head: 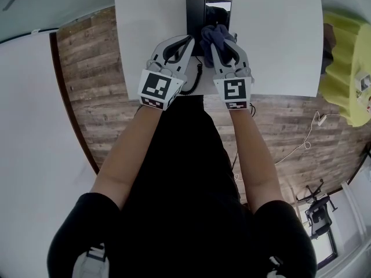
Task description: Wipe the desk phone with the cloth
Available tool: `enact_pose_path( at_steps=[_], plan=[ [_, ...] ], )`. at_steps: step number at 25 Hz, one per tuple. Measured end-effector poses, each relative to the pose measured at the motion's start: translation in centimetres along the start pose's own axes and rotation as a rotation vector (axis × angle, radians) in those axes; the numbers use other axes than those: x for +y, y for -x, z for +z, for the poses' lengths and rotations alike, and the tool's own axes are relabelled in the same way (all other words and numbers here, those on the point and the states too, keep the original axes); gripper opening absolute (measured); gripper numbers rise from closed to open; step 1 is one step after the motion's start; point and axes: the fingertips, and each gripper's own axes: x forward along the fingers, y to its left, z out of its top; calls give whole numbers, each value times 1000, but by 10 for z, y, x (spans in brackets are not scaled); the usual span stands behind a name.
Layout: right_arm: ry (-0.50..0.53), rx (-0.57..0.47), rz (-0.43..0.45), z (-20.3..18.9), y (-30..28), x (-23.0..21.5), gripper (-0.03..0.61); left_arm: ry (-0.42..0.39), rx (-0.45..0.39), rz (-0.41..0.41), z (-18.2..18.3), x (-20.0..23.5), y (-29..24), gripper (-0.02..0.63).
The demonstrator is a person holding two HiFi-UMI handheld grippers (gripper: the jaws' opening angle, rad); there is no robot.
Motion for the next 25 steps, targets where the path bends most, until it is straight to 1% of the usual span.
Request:
enact_pose_path(
  at_steps=[7,19,25],
  plan=[
    [-21,16,5,-10,8,9,83,5,22,9,-12,-2,4,11],
    [-47,48,14,-23,18,18,83,15,65,-17,-30,-16,7,11],
    [-42,94,25,-31,22,27,83,18,89,-27,-40,-20,11,11]
  ],
)
